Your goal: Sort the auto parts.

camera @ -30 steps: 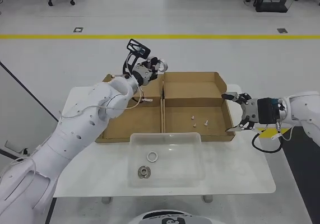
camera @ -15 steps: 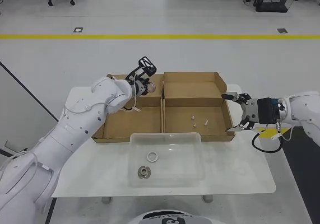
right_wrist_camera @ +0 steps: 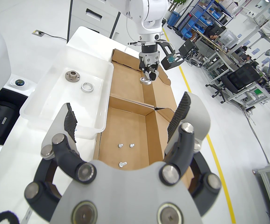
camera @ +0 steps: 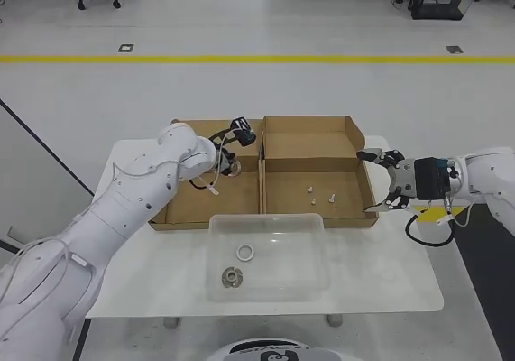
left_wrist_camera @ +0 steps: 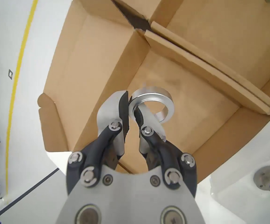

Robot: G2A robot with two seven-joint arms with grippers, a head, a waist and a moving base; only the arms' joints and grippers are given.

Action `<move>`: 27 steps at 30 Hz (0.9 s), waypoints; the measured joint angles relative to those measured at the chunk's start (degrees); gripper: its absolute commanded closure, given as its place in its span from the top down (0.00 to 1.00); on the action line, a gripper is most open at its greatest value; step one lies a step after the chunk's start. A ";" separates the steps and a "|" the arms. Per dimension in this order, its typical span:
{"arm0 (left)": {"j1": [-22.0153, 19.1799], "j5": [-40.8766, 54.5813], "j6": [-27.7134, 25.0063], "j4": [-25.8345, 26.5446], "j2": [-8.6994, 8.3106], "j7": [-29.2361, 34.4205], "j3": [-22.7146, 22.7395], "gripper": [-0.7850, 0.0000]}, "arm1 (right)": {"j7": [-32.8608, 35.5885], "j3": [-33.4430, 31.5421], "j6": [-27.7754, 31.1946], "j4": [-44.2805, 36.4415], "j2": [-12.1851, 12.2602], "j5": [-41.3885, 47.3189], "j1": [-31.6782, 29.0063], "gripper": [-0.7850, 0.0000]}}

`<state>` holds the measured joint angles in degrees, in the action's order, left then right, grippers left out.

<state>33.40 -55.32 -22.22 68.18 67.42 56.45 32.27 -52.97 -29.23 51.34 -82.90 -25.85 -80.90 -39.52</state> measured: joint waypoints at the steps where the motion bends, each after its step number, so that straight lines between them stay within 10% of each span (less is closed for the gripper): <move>1: -0.45 0.24 -0.51 -1.02 0.39 0.66 -0.41 0.00 | 0.00 0.00 0.00 0.00 0.00 0.00 0.00 1.00; 27: -4.22 -2.25 -4.76 -23.33 10.63 -4.98 -9.69 0.00 | 0.00 0.00 0.00 0.00 0.00 0.00 0.00 1.00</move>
<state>29.18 -57.57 -26.97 44.85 78.05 51.47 22.57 -52.97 -29.23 51.34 -82.90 -25.85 -80.90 -39.52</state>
